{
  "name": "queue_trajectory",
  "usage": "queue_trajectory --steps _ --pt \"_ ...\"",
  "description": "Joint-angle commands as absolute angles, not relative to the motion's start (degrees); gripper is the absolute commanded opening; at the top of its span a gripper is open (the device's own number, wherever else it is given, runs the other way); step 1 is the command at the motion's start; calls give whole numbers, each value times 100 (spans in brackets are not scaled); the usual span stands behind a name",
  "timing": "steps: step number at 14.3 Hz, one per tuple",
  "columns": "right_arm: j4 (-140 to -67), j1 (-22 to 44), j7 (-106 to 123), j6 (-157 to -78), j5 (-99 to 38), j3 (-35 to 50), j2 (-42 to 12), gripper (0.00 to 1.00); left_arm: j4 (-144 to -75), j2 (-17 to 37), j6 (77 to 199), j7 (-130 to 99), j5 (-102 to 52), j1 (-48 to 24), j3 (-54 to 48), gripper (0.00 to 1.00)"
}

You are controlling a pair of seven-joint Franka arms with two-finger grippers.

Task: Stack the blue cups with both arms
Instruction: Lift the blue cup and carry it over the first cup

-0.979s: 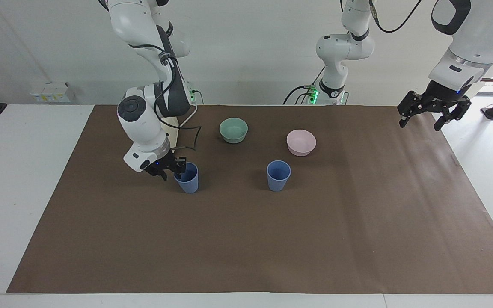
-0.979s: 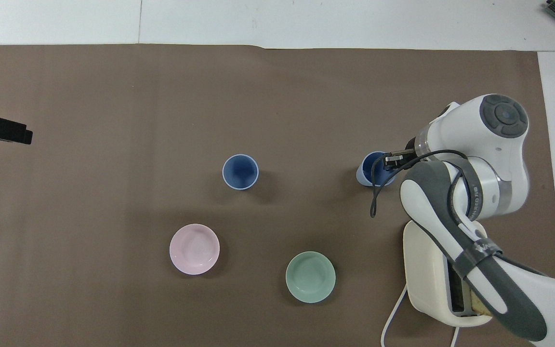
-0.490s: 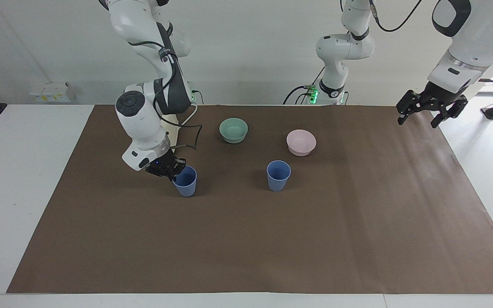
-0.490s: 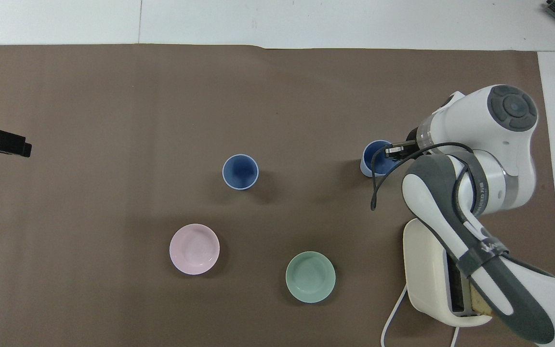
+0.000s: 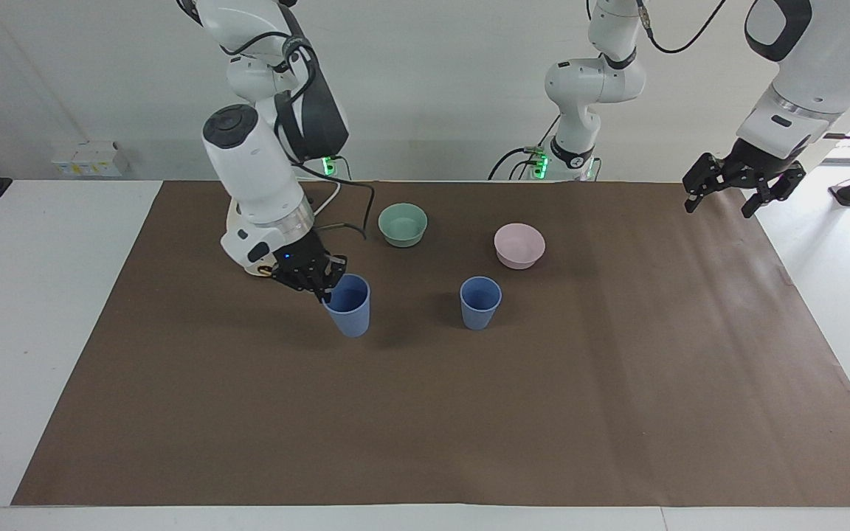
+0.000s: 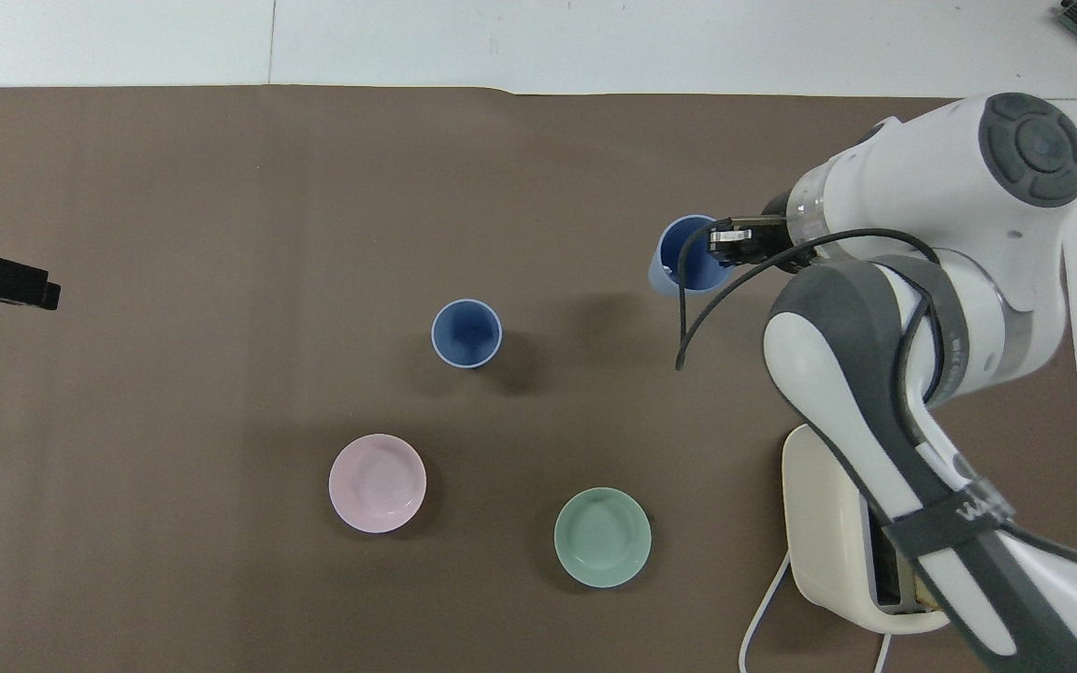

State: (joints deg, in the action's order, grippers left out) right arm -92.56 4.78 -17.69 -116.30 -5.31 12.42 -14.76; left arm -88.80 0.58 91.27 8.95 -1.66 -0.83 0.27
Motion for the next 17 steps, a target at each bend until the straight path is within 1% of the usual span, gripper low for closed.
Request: queue_trajectory --steps 1,3,5,6,8,12,17 --pt "-8133 913 -2529 -11242 -335 1230 -2108 0 -8991 -70 9097 853 -97 -96 -26 100" --pt "-7578 1343 -3309 -11101 -45 1204 -2337 0 -8991 -70 9097 853 -105 -97 -26 100" --pt "-7104 1599 -3848 -10934 167 1230 -2539 0 -8991 -70 9097 853 -97 -44 -26 100" --pt "-6980 1765 -4015 -10916 167 1222 -2592 0 -8991 -70 9097 853 -97 -27 -26 100" --pt "-6917 2064 -4586 -10907 167 1213 -2593 0 -8991 -70 9097 853 -105 -18 -26 100" --pt "-6952 2381 -4982 -10670 167 1266 -2566 0 -8991 -70 9097 853 -105 -44 -26 100" --pt "-7258 2496 -5080 -10828 167 1274 -2593 0 -8991 -70 9097 853 -105 -26 -26 100"
